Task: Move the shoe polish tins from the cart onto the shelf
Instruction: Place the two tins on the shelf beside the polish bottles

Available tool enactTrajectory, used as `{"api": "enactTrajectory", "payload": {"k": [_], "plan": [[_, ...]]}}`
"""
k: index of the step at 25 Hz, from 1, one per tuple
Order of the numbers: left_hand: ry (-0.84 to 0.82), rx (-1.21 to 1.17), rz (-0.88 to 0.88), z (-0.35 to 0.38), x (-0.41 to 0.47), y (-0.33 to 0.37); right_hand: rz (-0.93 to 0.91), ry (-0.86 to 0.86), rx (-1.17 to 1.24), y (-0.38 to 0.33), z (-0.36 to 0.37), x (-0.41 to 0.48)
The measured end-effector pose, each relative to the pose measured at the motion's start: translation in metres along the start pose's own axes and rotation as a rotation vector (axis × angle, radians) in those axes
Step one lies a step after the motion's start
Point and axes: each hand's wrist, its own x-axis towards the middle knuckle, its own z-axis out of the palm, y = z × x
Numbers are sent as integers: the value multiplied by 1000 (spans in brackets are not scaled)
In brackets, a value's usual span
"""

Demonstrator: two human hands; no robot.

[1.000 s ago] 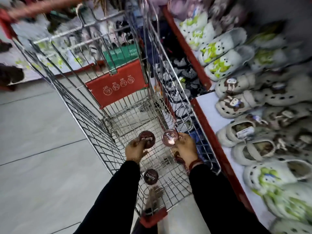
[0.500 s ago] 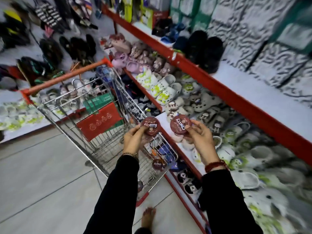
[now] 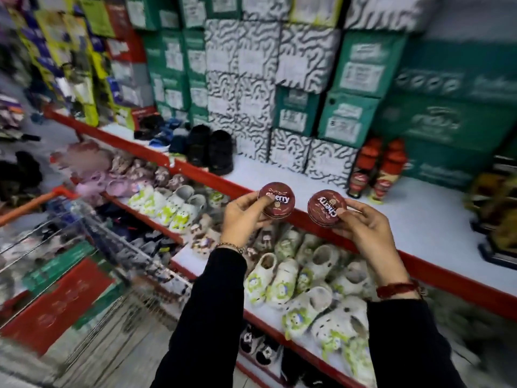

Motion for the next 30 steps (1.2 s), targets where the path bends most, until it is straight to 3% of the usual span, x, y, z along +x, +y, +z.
{"api": "enactTrajectory", "payload": {"k": [7, 11, 19, 25, 30], "plan": [[-236, 184, -81, 144, 27, -30, -5, 360, -106, -9, -119, 6], [-297, 361, -121, 202, 35, -56, 77, 545, -302, 2, -159, 16], [-206, 815, 58, 238, 47, -80, 124, 685, -685, -14, -163, 41], [-210, 1051, 159, 244, 48, -79, 205, 679, -901, -17, -161, 45], [-168, 1090, 363, 236, 41, -71, 40, 685, -1005, -24, -148, 36]]}}
